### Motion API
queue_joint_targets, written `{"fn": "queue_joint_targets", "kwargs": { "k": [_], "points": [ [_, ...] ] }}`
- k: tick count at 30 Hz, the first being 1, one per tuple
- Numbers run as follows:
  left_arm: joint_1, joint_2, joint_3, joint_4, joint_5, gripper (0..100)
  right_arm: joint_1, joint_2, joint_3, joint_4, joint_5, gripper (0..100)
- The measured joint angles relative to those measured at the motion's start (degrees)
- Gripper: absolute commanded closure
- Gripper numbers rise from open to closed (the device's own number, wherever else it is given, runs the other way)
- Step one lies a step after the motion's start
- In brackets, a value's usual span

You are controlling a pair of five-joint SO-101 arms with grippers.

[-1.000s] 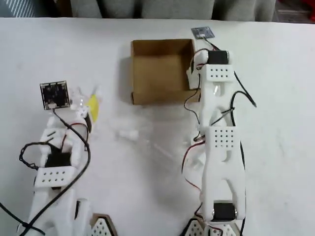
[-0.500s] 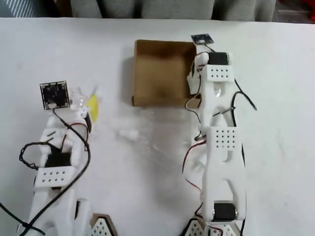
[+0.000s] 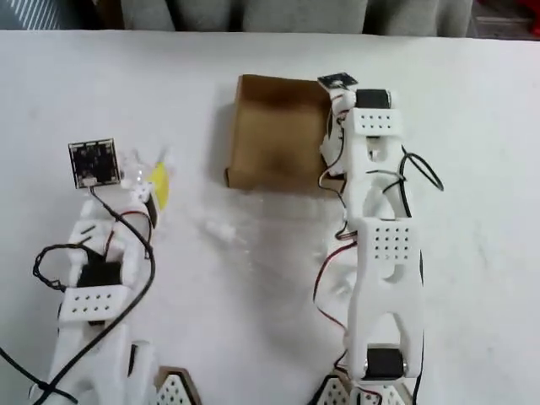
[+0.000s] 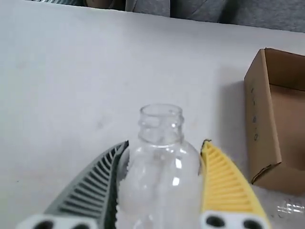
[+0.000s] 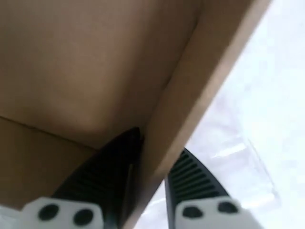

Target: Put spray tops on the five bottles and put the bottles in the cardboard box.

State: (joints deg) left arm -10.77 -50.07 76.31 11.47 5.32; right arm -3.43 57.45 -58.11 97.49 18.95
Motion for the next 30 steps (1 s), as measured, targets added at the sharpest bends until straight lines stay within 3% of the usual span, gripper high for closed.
{"fn": "queue_joint_targets", "kwargs": {
  "k": [3, 8, 16, 22, 30],
  "points": [
    [0.00, 0.00, 0.00, 0.00, 0.00, 98, -0.18, -0.35, 0.79, 0.00, 0.18, 95.9],
    [0.00, 0.00, 0.00, 0.00, 0.00, 98, -0.88, -1.49, 2.37, 0.09, 0.53, 81.4],
    [0.00, 0.00, 0.00, 0.00, 0.00, 98, -0.70, -7.91, 2.64, 0.18, 0.53, 84.2],
    [-3.87, 0.00, 0.00, 0.00, 0.00, 98, -1.58, -19.08, 8.26, 0.35, -6.68, 84.4],
    [-14.51, -0.09, -0.97, 8.53, 0.62, 98, -14.68, -32.70, 12.04, 0.35, -17.14, 84.4]
  ]
}}
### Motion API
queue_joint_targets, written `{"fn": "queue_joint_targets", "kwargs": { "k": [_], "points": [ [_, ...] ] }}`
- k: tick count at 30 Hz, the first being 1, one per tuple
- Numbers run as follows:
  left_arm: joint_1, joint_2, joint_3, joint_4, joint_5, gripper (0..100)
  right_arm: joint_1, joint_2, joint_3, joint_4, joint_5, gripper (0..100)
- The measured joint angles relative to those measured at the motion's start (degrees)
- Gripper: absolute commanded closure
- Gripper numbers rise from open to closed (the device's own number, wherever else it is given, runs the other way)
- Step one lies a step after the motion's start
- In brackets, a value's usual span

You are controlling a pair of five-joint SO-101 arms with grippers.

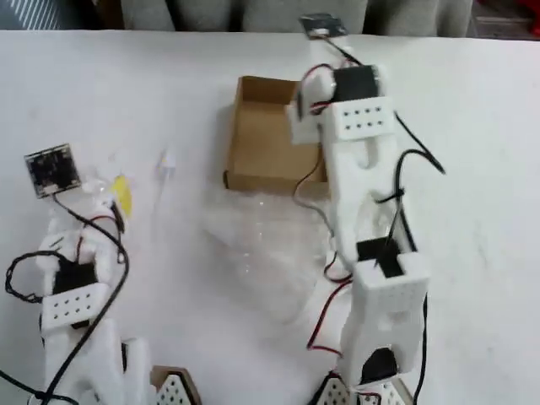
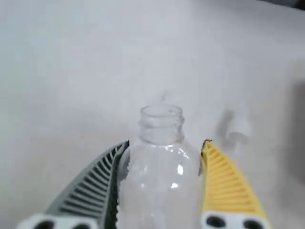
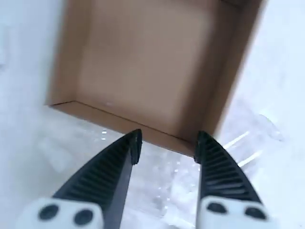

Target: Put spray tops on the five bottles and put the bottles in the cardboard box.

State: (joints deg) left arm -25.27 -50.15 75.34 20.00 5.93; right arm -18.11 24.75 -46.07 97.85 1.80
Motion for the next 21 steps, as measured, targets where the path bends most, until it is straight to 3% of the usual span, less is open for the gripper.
{"fn": "queue_joint_targets", "kwargs": {
  "k": [8, 16, 21],
  "points": [
    [-13.45, 0.00, -0.09, 0.26, 12.84, 98, -16.88, 2.64, 0.70, -9.41, -11.08, 84.4],
    [-15.21, 16.53, -10.29, 0.26, 14.15, 98, -22.77, 10.99, 0.79, -24.88, -18.11, 84.4],
    [-15.21, 26.29, -15.56, 0.26, 14.15, 98, -22.68, 11.43, 1.23, -30.51, -23.03, 84.4]
  ]
}}
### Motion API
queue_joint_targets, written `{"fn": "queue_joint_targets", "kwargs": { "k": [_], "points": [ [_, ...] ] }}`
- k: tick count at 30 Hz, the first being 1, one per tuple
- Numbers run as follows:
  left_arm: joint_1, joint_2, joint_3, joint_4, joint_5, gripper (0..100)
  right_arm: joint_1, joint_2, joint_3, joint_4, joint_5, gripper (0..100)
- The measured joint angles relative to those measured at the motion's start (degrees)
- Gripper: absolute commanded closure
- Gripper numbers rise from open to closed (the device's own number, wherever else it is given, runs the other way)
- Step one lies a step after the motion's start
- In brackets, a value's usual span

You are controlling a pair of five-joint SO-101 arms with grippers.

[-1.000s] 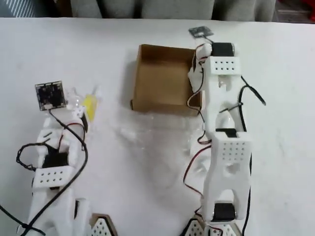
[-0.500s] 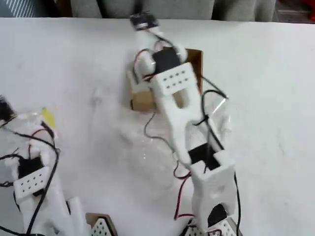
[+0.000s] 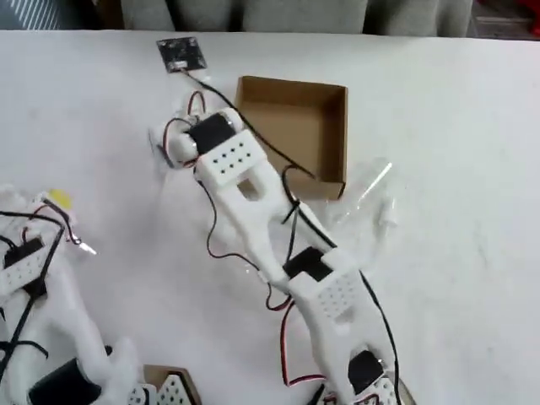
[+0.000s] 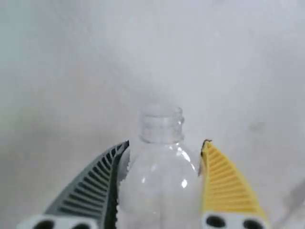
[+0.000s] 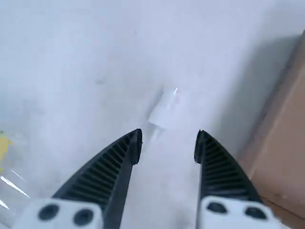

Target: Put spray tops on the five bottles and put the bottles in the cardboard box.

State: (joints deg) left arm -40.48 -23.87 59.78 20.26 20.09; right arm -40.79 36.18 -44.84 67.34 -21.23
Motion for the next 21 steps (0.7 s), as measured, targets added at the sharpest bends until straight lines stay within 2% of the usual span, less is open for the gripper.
{"fn": "queue_joint_targets", "kwargs": {
  "k": [7, 21],
  "points": [
    [1.14, 0.44, -0.70, 0.00, 0.00, 98, 0.53, 3.96, 0.26, -7.91, -13.10, 84.4],
    [1.49, 0.44, -0.70, 0.00, 0.00, 98, -0.79, 15.65, 0.26, -15.38, -14.33, 84.4]
  ]
}}
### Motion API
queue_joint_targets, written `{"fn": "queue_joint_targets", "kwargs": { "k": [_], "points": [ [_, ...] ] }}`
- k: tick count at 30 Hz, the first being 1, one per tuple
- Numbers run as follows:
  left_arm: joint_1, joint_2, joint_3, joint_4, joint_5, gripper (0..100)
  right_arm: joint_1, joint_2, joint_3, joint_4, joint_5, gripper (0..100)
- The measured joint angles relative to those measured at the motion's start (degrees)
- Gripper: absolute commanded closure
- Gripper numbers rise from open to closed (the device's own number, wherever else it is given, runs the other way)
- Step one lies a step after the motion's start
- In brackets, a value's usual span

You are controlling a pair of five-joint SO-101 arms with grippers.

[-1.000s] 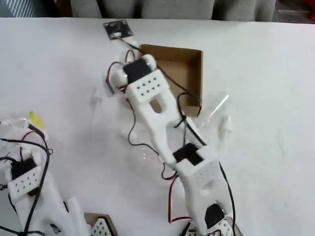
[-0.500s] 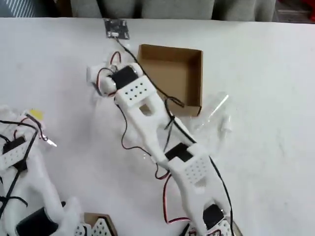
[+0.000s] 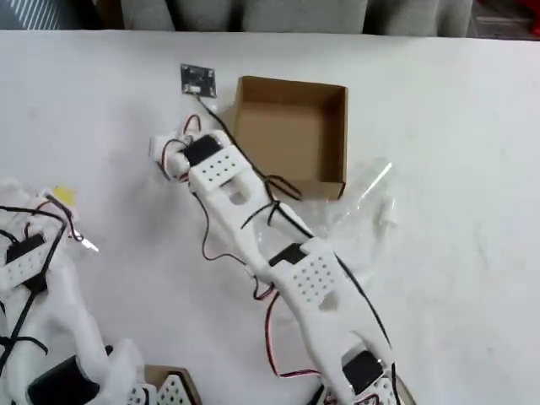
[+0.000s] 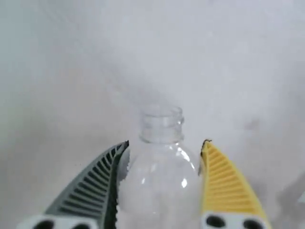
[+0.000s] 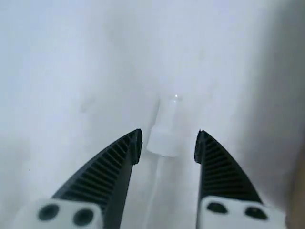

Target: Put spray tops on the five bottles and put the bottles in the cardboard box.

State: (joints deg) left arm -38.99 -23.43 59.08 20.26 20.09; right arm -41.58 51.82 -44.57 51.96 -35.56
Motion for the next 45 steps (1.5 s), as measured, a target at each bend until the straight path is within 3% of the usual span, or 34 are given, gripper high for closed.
{"fn": "queue_joint_targets", "kwargs": {
  "k": [6, 13, 19, 27, 33, 37, 42, 45],
  "points": [
    [2.29, 0.00, 0.00, 0.00, -5.36, 98, -1.23, 3.96, -2.29, -1.41, -0.09, 84.4],
    [2.55, 0.00, 0.00, 0.00, -6.33, 98, -1.23, 8.62, -7.56, -0.62, 0.00, 84.5],
    [2.55, 0.00, 0.00, 0.00, -6.33, 98, -1.05, 13.27, -16.00, 3.52, 0.00, 98.8],
    [3.16, 0.00, 0.00, 0.00, -6.42, 98, -1.23, 17.14, -25.23, 9.14, 3.87, 98.2],
    [4.48, 0.00, 0.00, 0.00, -6.77, 98, -1.32, 17.14, -34.46, 18.37, 4.84, 98.2],
    [6.68, 0.00, 0.00, 0.00, -6.77, 98, -0.35, 16.00, -45.36, 29.36, 9.85, 98.2],
    [11.25, 0.00, -0.18, 0.00, -6.77, 98, 4.84, 5.89, -47.21, 43.34, 16.00, 98.2],
    [15.47, -0.09, -1.32, 0.00, -6.77, 98, 9.32, -0.79, -47.47, 45.63, 19.08, 98.2]
  ]
}}
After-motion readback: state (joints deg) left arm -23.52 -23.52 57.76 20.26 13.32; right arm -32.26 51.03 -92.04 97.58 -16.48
